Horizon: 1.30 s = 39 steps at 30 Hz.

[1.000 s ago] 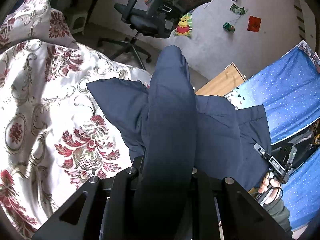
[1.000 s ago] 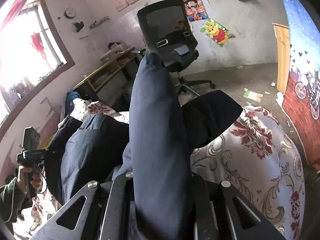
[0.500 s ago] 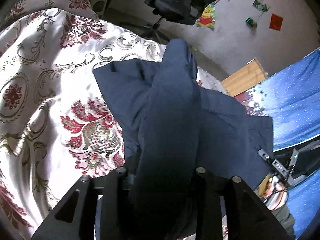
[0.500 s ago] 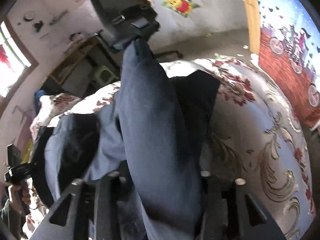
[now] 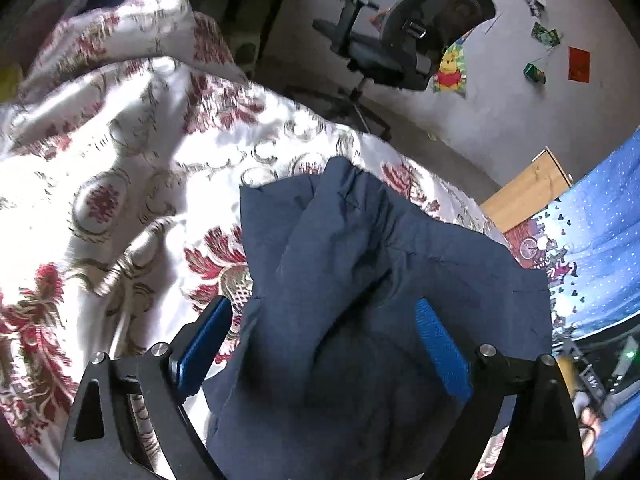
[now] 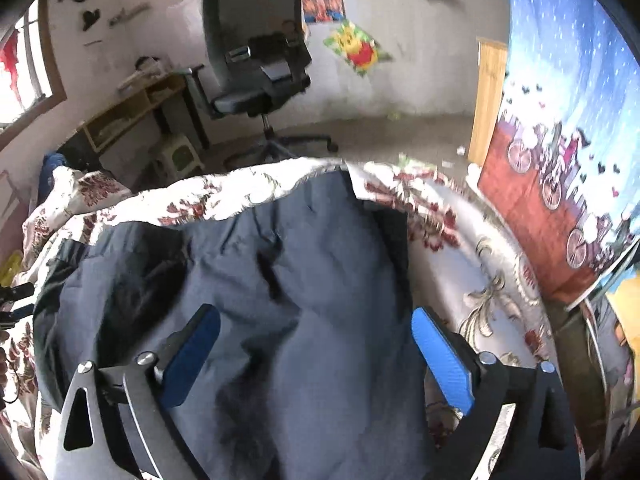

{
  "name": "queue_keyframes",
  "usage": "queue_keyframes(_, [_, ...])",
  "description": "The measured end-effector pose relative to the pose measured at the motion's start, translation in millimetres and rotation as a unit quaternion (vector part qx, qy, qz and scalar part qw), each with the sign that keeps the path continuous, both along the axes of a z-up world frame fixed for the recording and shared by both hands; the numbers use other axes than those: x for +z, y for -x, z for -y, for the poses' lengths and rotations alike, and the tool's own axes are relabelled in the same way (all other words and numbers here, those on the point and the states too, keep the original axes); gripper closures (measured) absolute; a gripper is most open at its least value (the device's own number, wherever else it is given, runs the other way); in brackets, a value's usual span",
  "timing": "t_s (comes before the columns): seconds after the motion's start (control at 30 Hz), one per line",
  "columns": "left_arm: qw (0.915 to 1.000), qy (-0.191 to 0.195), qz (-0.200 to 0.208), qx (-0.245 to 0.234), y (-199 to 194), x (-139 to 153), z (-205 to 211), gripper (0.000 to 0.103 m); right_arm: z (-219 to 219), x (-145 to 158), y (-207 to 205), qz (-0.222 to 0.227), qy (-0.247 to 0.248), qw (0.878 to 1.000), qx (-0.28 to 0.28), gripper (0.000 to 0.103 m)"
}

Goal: Fold large clothes
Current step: 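Open both grippers and pull them back from the folded jacket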

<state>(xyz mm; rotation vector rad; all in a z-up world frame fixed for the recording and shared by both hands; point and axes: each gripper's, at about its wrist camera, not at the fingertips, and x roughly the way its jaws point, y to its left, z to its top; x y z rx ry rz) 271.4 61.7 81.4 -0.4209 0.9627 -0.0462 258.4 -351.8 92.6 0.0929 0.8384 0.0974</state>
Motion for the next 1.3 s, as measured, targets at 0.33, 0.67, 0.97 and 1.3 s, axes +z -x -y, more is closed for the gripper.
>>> queue_keyframes(0.33, [0.9964,-0.05,0.068,-0.011,36,41,29,0.002,-2,39,38,0.078,0.006,0.997,-0.006,0.0])
queue_keyframes(0.67, [0.9809,-0.115,0.155,-0.021,92,85,62,0.002,-11,73,81,0.124,0.014,0.992,0.009,0.0])
queue_keyframes(0.97, [0.9657,-0.142,0.213,-0.045,135,112,81,0.002,-18,96,119,0.151,0.01,0.988,0.022,0.0])
queue_keyframes(1.3, [0.9571,-0.136,0.251,-0.05,184,134,89,0.002,-36,115,169,0.185,0.032,0.981,0.053,0.0])
